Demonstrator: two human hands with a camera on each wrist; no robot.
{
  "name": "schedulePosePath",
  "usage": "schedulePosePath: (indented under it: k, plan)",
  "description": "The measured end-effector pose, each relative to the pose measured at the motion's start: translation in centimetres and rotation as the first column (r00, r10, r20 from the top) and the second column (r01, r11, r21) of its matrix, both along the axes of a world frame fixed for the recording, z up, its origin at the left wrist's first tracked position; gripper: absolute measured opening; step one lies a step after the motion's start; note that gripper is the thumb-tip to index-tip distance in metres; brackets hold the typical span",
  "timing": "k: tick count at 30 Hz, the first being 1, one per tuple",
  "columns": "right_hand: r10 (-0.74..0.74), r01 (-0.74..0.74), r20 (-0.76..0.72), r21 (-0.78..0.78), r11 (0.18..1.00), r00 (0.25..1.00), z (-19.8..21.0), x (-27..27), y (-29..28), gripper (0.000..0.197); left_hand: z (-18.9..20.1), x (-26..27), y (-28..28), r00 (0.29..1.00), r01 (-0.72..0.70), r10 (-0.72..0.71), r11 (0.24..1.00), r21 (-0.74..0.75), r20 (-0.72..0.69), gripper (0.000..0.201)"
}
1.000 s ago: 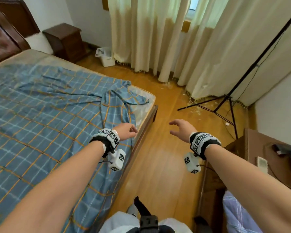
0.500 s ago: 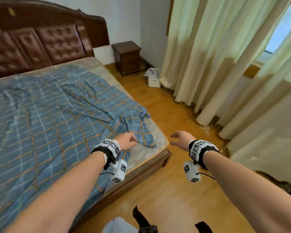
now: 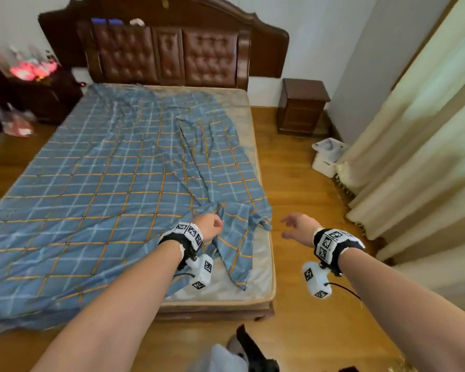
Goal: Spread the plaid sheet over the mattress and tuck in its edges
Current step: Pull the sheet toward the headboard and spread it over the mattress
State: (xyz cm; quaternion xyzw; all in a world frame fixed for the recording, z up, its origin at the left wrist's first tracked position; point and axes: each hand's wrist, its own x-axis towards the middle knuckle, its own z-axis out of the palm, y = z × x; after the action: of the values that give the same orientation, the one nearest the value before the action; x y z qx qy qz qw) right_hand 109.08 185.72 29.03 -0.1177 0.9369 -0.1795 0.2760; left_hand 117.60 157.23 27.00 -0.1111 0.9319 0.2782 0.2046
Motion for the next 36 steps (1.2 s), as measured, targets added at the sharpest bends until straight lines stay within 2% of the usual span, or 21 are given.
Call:
schedulePosePath:
  k: [4,7,10,13,15,18,20,23,25,28,31,33,35,36]
  plan:
    - [0.065,-0.064,0.034,-0.032,0.997,0.997,-0.7,-7.8,0.7,0.050,1.5,-5.2,3.6,0.998,-0.069,0.069,0.997,-0.018,0.000,0.024]
    - [0.198,-0.195,0.084,-0.048,0.980,0.977,-2.2,-13.8,-1.8,0.050,2.1,-8.4,3.0,0.969,-0.245,0.245,0.969,0.013,-0.012,0.022]
    - [0.363,-0.360,0.106,-0.053,0.932,0.926,-4.8,-19.9,-5.3,0.049,1.1,-10.1,1.9,0.888,-0.459,0.459,0.888,-0.014,0.008,0.022]
    - [0.567,-0.566,0.111,-0.043,0.823,0.816,-7.6,-24.9,-8.6,0.043,-1.4,-10.8,2.3,0.771,-0.634,0.635,0.773,-0.029,0.055,0.026]
    - [0.664,-0.660,0.083,-0.072,0.748,0.743,-9.5,-27.9,-10.6,0.045,-3.1,-11.0,4.0,0.664,-0.745,0.746,0.666,-0.041,0.044,0.033]
    - [0.788,-0.783,0.094,-0.088,0.616,0.609,-11.9,-30.0,-11.8,0.061,-5.7,-10.5,9.2,0.510,-0.852,0.857,0.515,-0.090,0.078,0.038]
    - [0.851,-0.857,0.155,-0.045,0.514,0.502,-12.6,-29.7,-10.7,0.059,-6.5,-10.6,13.1,0.461,-0.876,0.875,0.475,-0.084,0.146,0.044]
    - [0.858,-0.883,0.263,-0.044,0.468,0.442,-14.7,-29.5,-9.9,0.058,-8.2,-10.6,16.8,0.393,-0.900,0.894,0.422,-0.110,0.214,0.049]
    - [0.874,-0.907,0.288,-0.039,0.420,0.392,-18.4,-29.4,-9.9,0.064,-10.7,-10.9,17.9,0.361,-0.904,0.891,0.407,-0.129,0.276,0.052]
    - [0.887,-0.931,0.288,0.058,0.361,0.362,-24.4,-29.2,-9.3,0.068,-16.8,-12.3,19.4,0.319,-0.907,0.887,0.389,-0.164,0.335,0.052]
    - [0.902,-0.919,0.202,0.192,0.345,0.381,-31.7,-29.7,-8.8,0.079,-25.4,-14.5,20.8,0.270,-0.921,0.887,0.351,-0.167,0.375,0.057]
    - [0.885,-0.878,0.117,0.233,0.417,0.451,-36.6,-30.6,-8.8,0.079,-31.3,-16.5,21.9,0.250,-0.934,0.882,0.328,-0.140,0.399,0.065]
    - [0.831,-0.824,0.060,0.188,0.534,0.552,-39.8,-31.7,-8.7,0.058,-35.7,-19.0,23.1,0.273,-0.935,0.886,0.336,-0.114,0.375,0.071]
    - [0.819,-0.813,0.045,0.163,0.559,0.572,-41.1,-32.5,-8.5,0.044,-37.1,-20.2,23.7,0.288,-0.934,0.892,0.342,-0.106,0.349,0.074]
